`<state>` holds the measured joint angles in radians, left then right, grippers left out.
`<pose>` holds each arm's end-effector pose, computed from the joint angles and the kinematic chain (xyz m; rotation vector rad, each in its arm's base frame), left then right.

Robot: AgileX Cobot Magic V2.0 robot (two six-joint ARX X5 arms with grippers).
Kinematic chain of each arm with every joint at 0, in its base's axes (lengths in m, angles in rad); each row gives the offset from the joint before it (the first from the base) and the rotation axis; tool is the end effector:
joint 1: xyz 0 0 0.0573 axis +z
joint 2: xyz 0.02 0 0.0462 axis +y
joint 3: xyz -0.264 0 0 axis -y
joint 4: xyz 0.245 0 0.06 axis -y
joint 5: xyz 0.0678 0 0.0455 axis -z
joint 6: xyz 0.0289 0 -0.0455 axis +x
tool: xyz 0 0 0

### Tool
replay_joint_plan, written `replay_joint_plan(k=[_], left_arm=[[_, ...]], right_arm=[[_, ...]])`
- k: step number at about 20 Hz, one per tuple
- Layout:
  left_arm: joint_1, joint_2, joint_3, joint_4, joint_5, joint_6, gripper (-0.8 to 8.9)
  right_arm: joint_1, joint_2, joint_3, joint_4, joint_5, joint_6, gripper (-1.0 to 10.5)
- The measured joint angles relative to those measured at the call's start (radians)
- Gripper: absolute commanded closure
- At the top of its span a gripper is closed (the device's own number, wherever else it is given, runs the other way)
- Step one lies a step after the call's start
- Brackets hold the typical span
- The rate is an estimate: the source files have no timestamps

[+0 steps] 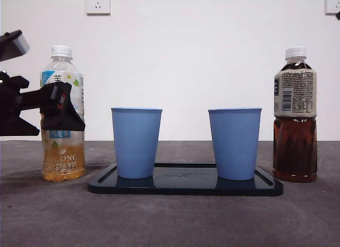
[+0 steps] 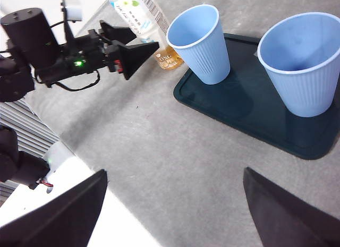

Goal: Pour the drink into the cup

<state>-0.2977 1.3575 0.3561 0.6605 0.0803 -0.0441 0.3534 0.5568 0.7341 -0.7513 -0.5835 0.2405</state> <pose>0.2266 -0.0720 0.1552 -0.0060 0.3490 -0.3667 0.0917 0.0508 0.2954 0.2846 0.6986 0.8358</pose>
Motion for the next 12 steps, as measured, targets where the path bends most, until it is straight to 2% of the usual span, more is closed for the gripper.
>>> replay_joint_plan(k=[7, 8, 11, 12], left_arm=[[0.000, 0.122, 0.000, 0.143, -0.009, 0.002, 2.27], [0.000, 0.134, 0.000, 0.157, -0.024, 0.002, 2.66], [0.000, 0.143, 0.000, 0.183, -0.057, 0.002, 4.87], [0.000, 0.143, 0.000, 0.186, -0.055, 0.002, 5.28]], right_arm=[[0.000, 0.000, 0.000, 0.000, 0.000, -0.011, 5.5], [0.000, 0.000, 0.000, 0.000, 0.000, -0.014, 5.5], [0.000, 0.000, 0.000, 0.000, 0.001, -0.023, 5.5], [0.000, 0.000, 0.000, 0.000, 0.001, -0.026, 5.5]])
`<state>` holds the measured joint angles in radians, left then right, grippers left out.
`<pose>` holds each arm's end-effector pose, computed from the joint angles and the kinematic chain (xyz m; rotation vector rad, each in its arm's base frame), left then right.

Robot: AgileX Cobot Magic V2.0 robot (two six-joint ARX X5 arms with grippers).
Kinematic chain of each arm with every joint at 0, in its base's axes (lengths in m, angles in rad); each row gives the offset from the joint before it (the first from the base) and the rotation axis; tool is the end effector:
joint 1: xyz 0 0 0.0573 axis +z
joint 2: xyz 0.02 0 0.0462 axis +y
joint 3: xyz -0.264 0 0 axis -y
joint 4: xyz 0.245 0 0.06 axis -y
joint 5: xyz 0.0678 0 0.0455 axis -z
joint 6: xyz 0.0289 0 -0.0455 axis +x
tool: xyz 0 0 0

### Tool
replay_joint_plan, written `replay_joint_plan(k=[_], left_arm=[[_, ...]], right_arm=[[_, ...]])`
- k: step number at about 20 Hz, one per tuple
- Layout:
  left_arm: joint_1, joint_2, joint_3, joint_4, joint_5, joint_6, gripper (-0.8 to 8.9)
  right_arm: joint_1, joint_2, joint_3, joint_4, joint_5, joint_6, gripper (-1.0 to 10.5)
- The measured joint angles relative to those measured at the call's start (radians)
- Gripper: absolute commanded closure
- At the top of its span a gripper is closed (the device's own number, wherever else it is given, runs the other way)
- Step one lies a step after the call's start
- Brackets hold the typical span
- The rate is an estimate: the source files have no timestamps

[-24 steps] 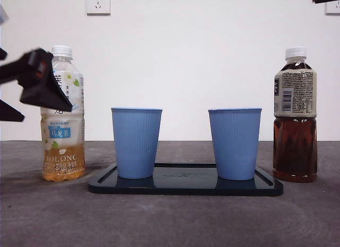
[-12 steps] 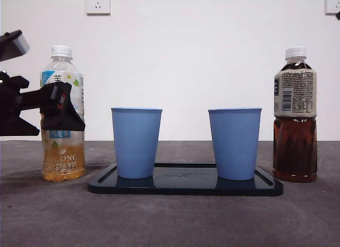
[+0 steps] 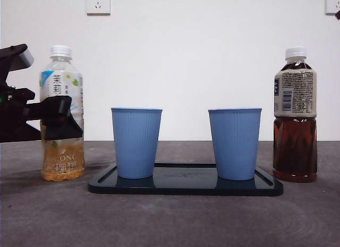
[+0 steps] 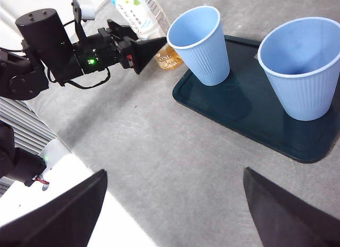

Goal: Pour the drink into the cup

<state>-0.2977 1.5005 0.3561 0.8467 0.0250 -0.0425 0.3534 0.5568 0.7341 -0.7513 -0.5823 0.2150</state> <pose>0.2387 -0.0740 0.1402 -0.0012 0.3029 -0.3139 0.0918 0.0508 0.2954 0.2614 0.6873 0.8430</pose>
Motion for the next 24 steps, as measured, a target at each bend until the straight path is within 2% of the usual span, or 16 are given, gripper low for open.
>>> replay_joint_plan(k=[4, 6, 9, 12, 16, 18, 24], left_arm=[[-0.003, 0.000, 0.000, 0.002, 0.000, 0.002, 5.56], [-0.003, 0.000, 0.000, 0.002, 0.000, 0.012, 6.09], [-0.001, -0.006, 0.001, -0.008, -0.002, 0.053, 6.10], [-0.001, -0.062, 0.001, -0.088, -0.003, 0.088, 6.10], [-0.002, -0.186, 0.070, -0.383, -0.026, 0.210, 6.10], [-0.002, -0.246, 0.144, -0.577, -0.057, 0.295, 6.10], [-0.004, -0.340, 0.391, -1.013, -0.138, 0.546, 6.31]], right_arm=[[0.000, 0.000, 0.000, 0.000, 0.006, -0.003, 5.5], [0.000, 0.000, 0.000, 0.000, 0.006, -0.005, 5.5], [0.000, 0.000, 0.000, 0.000, 0.006, -0.010, 5.5], [0.000, 0.000, 0.000, 0.000, 0.007, -0.018, 5.5], [0.000, 0.000, 0.000, 0.000, 0.006, -0.042, 5.5], [0.000, 0.000, 0.000, 0.000, 0.006, -0.055, 5.5], [0.000, 0.000, 0.000, 0.000, 0.007, -0.088, 5.5]])
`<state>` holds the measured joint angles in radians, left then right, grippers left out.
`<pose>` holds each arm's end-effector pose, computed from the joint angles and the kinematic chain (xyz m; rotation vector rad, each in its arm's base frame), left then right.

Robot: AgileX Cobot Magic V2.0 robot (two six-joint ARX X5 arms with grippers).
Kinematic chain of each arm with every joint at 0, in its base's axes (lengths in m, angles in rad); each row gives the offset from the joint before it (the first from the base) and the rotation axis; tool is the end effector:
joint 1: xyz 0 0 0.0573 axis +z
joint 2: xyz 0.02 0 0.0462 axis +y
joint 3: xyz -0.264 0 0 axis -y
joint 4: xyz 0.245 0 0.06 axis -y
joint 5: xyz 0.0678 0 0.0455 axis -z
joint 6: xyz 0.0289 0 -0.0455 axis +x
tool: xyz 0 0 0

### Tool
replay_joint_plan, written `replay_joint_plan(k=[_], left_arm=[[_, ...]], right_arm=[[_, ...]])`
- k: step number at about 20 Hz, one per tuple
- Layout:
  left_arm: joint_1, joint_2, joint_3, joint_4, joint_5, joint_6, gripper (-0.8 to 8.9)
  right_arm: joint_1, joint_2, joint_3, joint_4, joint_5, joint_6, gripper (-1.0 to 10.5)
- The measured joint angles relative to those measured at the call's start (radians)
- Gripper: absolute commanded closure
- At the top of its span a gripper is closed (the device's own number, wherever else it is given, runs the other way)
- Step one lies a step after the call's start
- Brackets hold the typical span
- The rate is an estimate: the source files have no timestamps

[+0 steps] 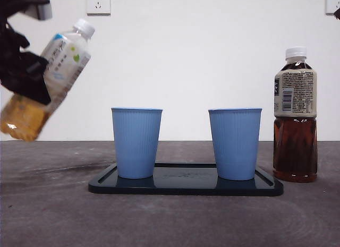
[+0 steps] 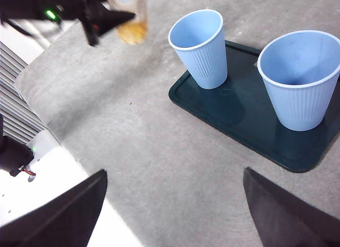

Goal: Pour the drink into the cup

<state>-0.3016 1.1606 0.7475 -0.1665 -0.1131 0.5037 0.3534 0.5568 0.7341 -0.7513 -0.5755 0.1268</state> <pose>0.2339 -0.0694 0.2493 0.6079 0.5123 -0.3239 0.0919 0.0507 0.2953 0.1801 0.6479 0.8644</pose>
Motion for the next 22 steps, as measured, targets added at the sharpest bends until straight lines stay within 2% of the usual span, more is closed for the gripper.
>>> replay_joint_plan(k=[5, 11, 17, 22], left_arm=[[-0.048, -0.012, 0.139, -0.214, -0.133, 0.220, 6.31], [-0.140, -0.011, 0.161, -0.254, -0.340, 0.501, 6.32], [-0.187, 0.038, 0.161, -0.244, -0.467, 0.616, 6.32], [-0.230, 0.098, 0.161, -0.227, -0.543, 0.666, 6.32]], right_arm=[[0.000, 0.000, 0.000, 0.000, -0.001, -0.018, 5.5], [0.000, 0.000, 0.000, -0.019, -0.026, -0.031, 5.5], [0.020, 0.000, 0.000, -0.022, -0.074, -0.040, 5.5], [0.056, 0.000, 0.000, -0.053, -0.079, -0.049, 5.5]])
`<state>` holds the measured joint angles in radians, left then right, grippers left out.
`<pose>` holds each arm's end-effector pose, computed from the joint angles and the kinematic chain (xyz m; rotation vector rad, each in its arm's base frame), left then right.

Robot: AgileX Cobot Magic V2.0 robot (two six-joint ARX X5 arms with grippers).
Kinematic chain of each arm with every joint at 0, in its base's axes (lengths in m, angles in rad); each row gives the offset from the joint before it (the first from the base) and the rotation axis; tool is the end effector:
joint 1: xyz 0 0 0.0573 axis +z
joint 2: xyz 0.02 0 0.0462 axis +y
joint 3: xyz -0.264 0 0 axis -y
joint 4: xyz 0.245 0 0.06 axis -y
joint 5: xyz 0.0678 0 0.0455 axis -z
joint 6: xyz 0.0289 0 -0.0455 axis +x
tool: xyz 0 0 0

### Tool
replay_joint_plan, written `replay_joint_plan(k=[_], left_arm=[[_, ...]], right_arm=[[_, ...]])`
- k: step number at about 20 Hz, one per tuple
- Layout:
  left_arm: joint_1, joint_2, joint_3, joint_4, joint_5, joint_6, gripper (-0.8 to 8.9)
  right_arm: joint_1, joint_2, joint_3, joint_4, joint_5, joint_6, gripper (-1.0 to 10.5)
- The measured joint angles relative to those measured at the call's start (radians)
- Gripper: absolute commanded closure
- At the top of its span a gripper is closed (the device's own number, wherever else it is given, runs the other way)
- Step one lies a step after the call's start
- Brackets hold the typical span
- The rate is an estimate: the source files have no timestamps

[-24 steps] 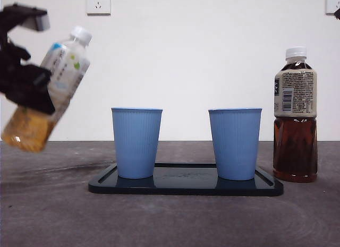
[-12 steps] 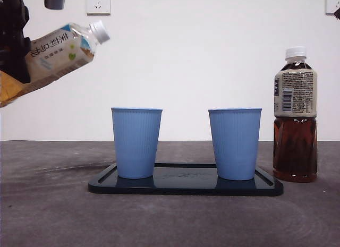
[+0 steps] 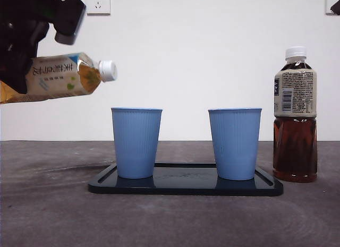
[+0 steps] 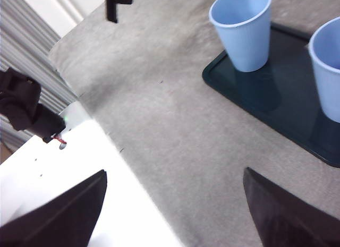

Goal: Pour the drink into the cup

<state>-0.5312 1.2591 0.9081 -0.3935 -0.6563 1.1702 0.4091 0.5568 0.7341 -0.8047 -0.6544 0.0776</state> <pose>0.2300 -0.1147 0.2654 1.5441 0.6408 -0.2666 0.0847 0.0559 0.2920 0.1482 0.6921 1.0017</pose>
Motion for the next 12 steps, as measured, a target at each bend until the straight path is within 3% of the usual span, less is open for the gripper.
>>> replay_joint_plan(k=[12], left_arm=[[-0.041, 0.051, 0.038, 0.072, -0.084, 0.074, 6.33]], right_arm=[[0.047, 0.000, 0.000, -0.018, 0.000, -0.003, 5.5]])
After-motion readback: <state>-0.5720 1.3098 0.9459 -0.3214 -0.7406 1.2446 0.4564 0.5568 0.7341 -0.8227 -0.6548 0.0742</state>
